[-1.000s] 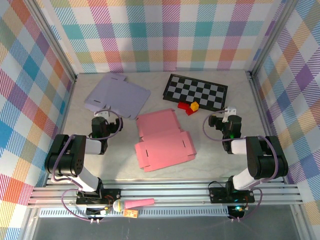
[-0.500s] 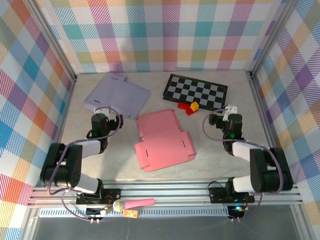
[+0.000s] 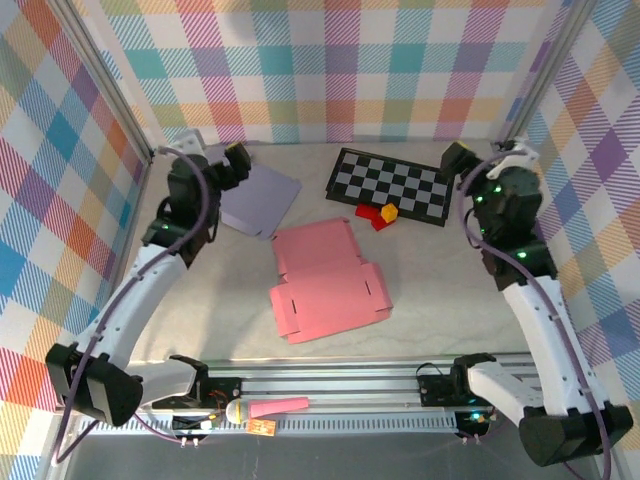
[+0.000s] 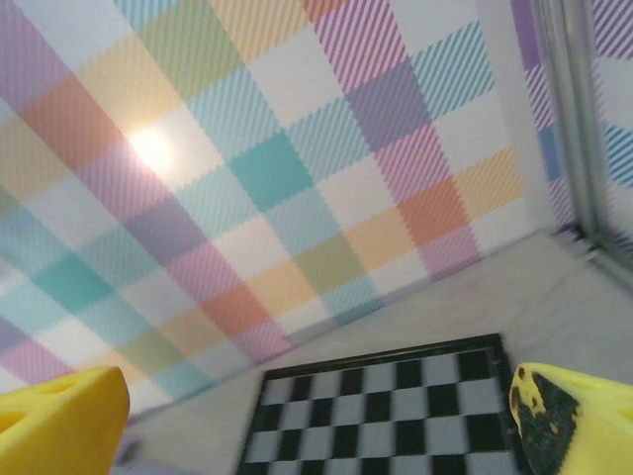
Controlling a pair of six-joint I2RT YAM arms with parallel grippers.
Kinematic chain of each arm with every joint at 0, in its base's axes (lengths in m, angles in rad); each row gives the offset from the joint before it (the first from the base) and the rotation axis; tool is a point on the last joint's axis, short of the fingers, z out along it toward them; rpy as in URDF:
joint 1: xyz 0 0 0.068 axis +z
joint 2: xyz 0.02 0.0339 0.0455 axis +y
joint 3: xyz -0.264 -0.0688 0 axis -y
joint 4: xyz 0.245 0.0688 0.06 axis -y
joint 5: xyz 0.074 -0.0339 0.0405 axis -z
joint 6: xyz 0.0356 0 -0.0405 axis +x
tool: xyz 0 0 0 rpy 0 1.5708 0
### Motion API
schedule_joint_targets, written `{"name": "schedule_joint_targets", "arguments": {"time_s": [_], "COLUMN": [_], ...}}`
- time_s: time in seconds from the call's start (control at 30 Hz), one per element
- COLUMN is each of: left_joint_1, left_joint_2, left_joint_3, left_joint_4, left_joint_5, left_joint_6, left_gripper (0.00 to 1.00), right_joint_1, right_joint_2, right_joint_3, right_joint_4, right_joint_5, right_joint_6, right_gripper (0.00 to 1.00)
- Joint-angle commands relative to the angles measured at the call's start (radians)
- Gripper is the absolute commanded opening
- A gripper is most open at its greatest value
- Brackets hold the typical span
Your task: Fold the paper box
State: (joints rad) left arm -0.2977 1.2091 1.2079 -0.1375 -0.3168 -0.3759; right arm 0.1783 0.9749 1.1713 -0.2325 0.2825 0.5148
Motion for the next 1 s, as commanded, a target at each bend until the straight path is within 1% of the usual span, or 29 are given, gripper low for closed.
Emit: {"name": "schedule_joint_targets", "arguments": {"time_s": [0.0, 0.03, 0.07, 0.1, 0.17, 0.2, 0.33, 0.4, 0.5, 0.6, 0.73, 0.77, 0.83, 0.97], "left_joint_1": [0.015, 0.004, -0.01, -0.035, -0.081, -0.103, -0.149, -0.154, -0.156, -0.153, -0.136, -0.131, -0.113, -0.103], "left_joint_2": [0.072, 0.096, 0.115, 0.132, 0.143, 0.14, 0.13, 0.122, 0.124, 0.178, 0.272, 0.291, 0.331, 0.398], "left_joint_3": [-0.003, -0.006, -0.008, -0.015, -0.062, -0.096, -0.233, -0.284, -0.324, -0.304, -0.224, -0.204, -0.176, -0.115], "left_joint_4": [-0.377, -0.409, -0.448, -0.499, -0.544, -0.549, -0.544, -0.522, -0.494, -0.513, -0.592, -0.605, -0.612, -0.644], "left_joint_5": [0.293, 0.355, 0.388, 0.398, 0.427, 0.444, 0.498, 0.518, 0.525, 0.534, 0.521, 0.522, 0.567, 0.589], "left_joint_6": [-0.305, -0.338, -0.36, -0.386, -0.417, -0.427, -0.485, -0.495, -0.471, -0.379, -0.169, -0.115, 0.011, 0.199], "left_gripper": [0.86, 0.76, 0.69, 0.65, 0.61, 0.59, 0.45, 0.44, 0.44, 0.44, 0.44, 0.44, 0.44, 0.45], "right_joint_1": [-0.01, -0.009, -0.007, -0.004, 0.017, 0.032, 0.052, 0.053, 0.087, 0.12, 0.157, 0.162, 0.165, 0.165], "right_joint_2": [0.038, 0.062, 0.083, 0.108, 0.125, 0.118, 0.05, 0.047, 0.081, 0.149, 0.233, 0.247, 0.277, 0.334], "right_joint_3": [0.003, 0.02, 0.022, 0.005, -0.072, -0.125, -0.33, -0.397, -0.451, -0.468, -0.458, -0.449, -0.431, -0.401], "right_joint_4": [-0.391, -0.48, -0.551, -0.615, -0.674, -0.678, -0.589, -0.533, -0.455, -0.383, -0.316, -0.315, -0.323, -0.333], "right_joint_5": [-0.268, -0.308, -0.346, -0.417, -0.519, -0.55, -0.644, -0.692, -0.718, -0.743, -0.76, -0.756, -0.75, -0.778], "right_joint_6": [0.255, 0.313, 0.356, 0.389, 0.43, 0.449, 0.531, 0.572, 0.609, 0.627, 0.642, 0.634, 0.603, 0.555], "right_gripper": [0.99, 0.99, 0.96, 0.87, 0.76, 0.73, 0.7, 0.7, 0.69, 0.68, 0.65, 0.65, 0.64, 0.64]}}
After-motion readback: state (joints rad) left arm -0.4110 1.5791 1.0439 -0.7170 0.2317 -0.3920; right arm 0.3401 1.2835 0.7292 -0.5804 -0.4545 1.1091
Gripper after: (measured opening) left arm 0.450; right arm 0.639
